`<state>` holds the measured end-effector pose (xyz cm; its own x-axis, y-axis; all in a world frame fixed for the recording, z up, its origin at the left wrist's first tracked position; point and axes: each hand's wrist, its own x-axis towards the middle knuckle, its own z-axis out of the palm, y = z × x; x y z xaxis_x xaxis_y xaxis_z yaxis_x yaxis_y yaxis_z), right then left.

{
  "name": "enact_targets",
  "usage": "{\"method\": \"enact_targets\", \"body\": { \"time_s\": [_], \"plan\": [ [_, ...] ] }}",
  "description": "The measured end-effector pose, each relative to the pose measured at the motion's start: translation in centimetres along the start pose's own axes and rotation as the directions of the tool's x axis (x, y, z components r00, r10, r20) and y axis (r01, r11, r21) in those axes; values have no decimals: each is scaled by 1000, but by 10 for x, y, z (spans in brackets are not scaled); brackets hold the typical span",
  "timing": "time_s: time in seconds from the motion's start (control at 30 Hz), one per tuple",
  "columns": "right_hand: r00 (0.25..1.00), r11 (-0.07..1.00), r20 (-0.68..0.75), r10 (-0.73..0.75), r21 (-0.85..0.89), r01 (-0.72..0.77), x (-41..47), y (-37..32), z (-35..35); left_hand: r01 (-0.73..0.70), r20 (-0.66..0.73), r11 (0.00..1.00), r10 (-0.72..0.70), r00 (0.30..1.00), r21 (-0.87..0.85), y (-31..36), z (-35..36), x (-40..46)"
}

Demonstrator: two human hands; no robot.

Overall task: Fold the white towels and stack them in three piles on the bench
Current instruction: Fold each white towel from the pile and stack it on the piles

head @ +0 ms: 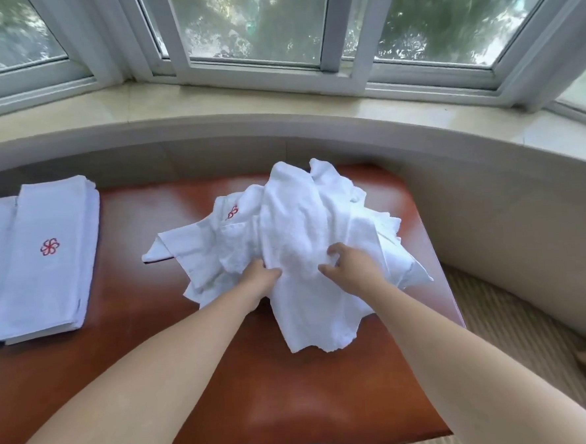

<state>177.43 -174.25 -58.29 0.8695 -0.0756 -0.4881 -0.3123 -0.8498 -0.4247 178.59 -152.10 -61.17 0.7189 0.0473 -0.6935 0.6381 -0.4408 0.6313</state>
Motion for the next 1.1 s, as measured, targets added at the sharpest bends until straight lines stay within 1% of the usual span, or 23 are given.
{"method": "enact_targets", "body": {
  "time_s": [0.07, 0.1, 0.17, 0.23, 0.3, 0.33, 0.4, 0.47, 0.5, 0.53, 0.6, 0.67, 0.73, 0.8, 0.87, 0.93, 0.97, 1.0, 1.1],
  "plan": [
    [996, 991, 15, 85, 102, -86, -1, -6, 6, -16, 69, 999, 18, 997, -28, -1, -5, -3],
    [992, 986, 23, 123, 110, -124, -1, -9, 9, -26, 101, 999, 30, 994, -37, -2, -7, -6],
    [979, 977, 47, 197, 72, -200, -4, -15, 14, -45, 139, 997, 52, 989, -56, -3, -14, -15],
    [966, 969, 85, 245, 21, -248, -9, -19, 19, -60, 139, 994, 71, 988, -87, -5, -21, -24],
    [951, 968, 178, 252, -26, -251, -17, -23, 25, -90, 133, 993, 101, 986, -82, -8, -30, -33],
    [945, 969, 223, 240, 5, -248, -23, -25, 28, -111, 136, 992, 117, 984, -55, -9, -35, -37],
    [945, 950, 260, 197, 186, -249, -37, -30, 31, -148, 148, 988, 152, 977, -34, -10, -44, -44],
    [962, 896, 239, 135, 386, -222, -53, -40, 26, -181, 138, 982, 186, 973, -46, -8, -54, -54],
    [968, 867, 226, 106, 456, -202, -60, -46, 20, -197, 128, 979, 203, 971, -59, -6, -59, -60],
    [976, 842, 200, 83, 511, -176, -67, -53, 12, -212, 121, 974, 221, 968, -86, -2, -65, -67],
    [993, 780, 103, 50, 617, -103, -81, -73, -12, -233, 123, 954, 259, 958, -191, 11, -77, -83],
    [1000, 677, -7, 19, 736, -7, -95, -96, -43, -233, 108, 912, 283, 953, -336, 31, -91, -98],
    [994, 575, -97, -48, 811, 107, -108, -117, -72, -249, 65, 856, 310, 948, -454, 55, -107, -115],
    [980, 480, -179, -84, 855, 198, -124, -135, -94, -311, 12, 807, 366, 931, -502, 78, -124, -132],
    [969, 401, -223, -105, 883, 246, -138, -150, -109, -378, -41, 774, 417, 908, -508, 93, -140, -152],
    [966, 335, -229, -120, 906, 257, -151, -169, -118, -437, -106, 734, 453, 885, -520, 102, -157, -173],
    [968, 327, -221, -121, 912, 249, -156, -179, -121, -467, -152, 715, 461, 874, -520, 105, -167, -183],
    [971, 341, -205, -124, 910, 236, -161, -190, -123, -498, -208, 702, 461, 863, -510, 108, -177, -192],
    [974, 436, -138, -181, 876, 205, -172, -223, -122, -580, -402, 679, 426, 810, -449, 110, -212, -218]
  ]
}}
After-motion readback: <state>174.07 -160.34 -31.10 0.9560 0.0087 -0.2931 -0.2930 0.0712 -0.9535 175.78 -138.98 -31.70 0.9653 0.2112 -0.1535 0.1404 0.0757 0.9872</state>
